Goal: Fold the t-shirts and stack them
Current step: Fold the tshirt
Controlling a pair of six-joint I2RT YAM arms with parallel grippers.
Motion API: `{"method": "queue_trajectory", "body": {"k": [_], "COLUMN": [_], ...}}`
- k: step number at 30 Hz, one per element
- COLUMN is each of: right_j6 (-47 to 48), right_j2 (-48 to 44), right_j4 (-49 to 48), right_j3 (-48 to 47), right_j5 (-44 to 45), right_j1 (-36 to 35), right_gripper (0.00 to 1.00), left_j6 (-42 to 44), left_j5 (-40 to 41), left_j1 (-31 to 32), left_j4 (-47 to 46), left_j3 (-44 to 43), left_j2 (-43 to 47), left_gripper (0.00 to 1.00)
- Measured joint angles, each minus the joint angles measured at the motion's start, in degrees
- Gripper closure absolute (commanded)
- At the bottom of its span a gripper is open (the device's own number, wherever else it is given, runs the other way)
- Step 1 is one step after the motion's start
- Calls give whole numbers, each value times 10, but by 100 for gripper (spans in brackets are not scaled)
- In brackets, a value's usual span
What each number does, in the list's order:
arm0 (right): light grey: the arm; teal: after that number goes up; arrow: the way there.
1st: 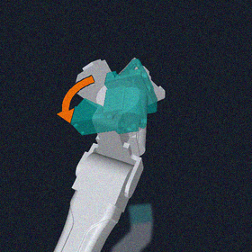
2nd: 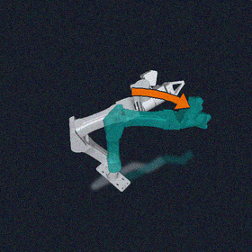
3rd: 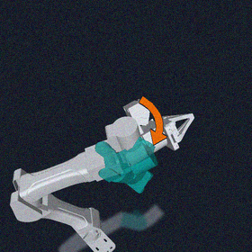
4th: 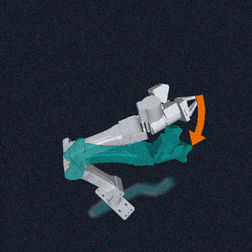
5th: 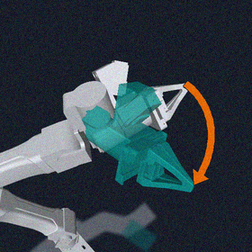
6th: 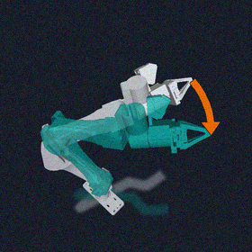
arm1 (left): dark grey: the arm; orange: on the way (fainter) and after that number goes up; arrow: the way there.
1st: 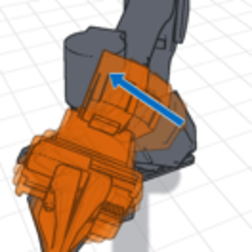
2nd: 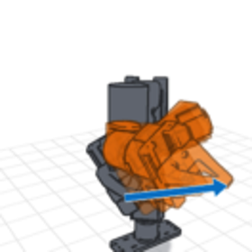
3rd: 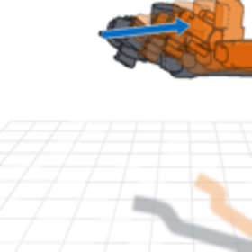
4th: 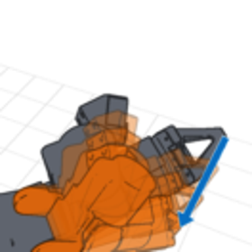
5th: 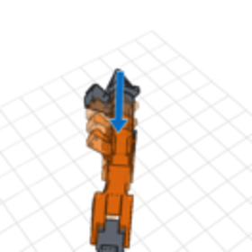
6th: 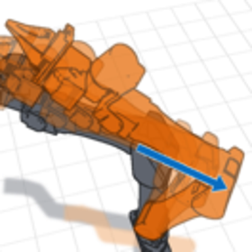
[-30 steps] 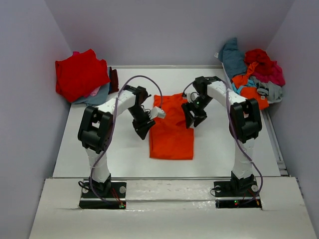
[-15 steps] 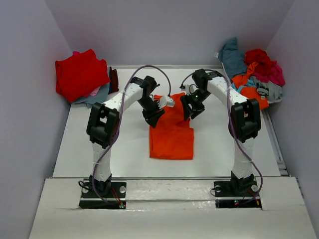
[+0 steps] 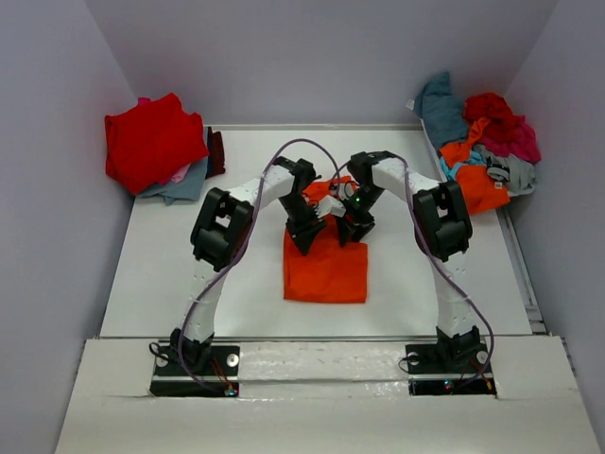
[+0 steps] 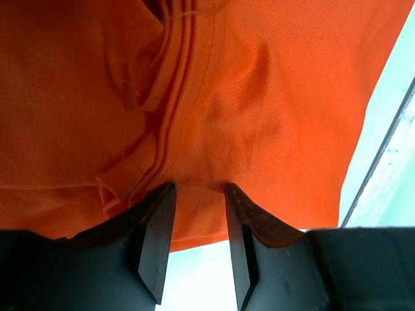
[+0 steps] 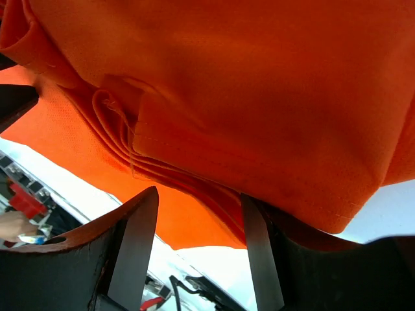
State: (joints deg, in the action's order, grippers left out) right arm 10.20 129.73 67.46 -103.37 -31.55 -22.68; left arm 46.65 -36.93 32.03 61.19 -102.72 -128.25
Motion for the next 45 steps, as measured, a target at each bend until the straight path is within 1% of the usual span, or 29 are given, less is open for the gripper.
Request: {"method": "queue_trajectory", "body": {"k": [7, 12, 19, 22, 26, 34, 41, 45], "right_j6": [-21, -32, -47, -51, -57, -55, -35, -27], "right_j2": [18, 48, 120, 151, 159, 158, 141, 118], "right_j4": [4, 21, 55, 64, 48, 8, -36, -42], "right_j3": [-15, -63, -205, -274, -303, -317, -302, -282], "right_j5": [-8, -1, 20, 40, 74, 132, 157, 164], "right_j1": [4, 7, 14, 15, 15, 15, 11, 7], "right_gripper": [40, 40, 38, 37, 37, 35, 34, 33], "left_j6": [-3, -14, -33, -48, -66, -103, -126, -132], "left_j5": [-10, -20, -16, -9, 0, 13, 48, 73], "left_j1": [-6, -20, -39, -44, -52, -52, -50, -45], "left_j4": [4, 35, 47, 35, 3, -44, -89, -94], "left_j3": [-34, -109, -207, -231, -233, -232, -200, -176], "left_j2": [-32, -77, -127, -137, -138, -134, -109, -79], "left_gripper": [51, 51, 49, 49, 49, 47, 45, 44]}}
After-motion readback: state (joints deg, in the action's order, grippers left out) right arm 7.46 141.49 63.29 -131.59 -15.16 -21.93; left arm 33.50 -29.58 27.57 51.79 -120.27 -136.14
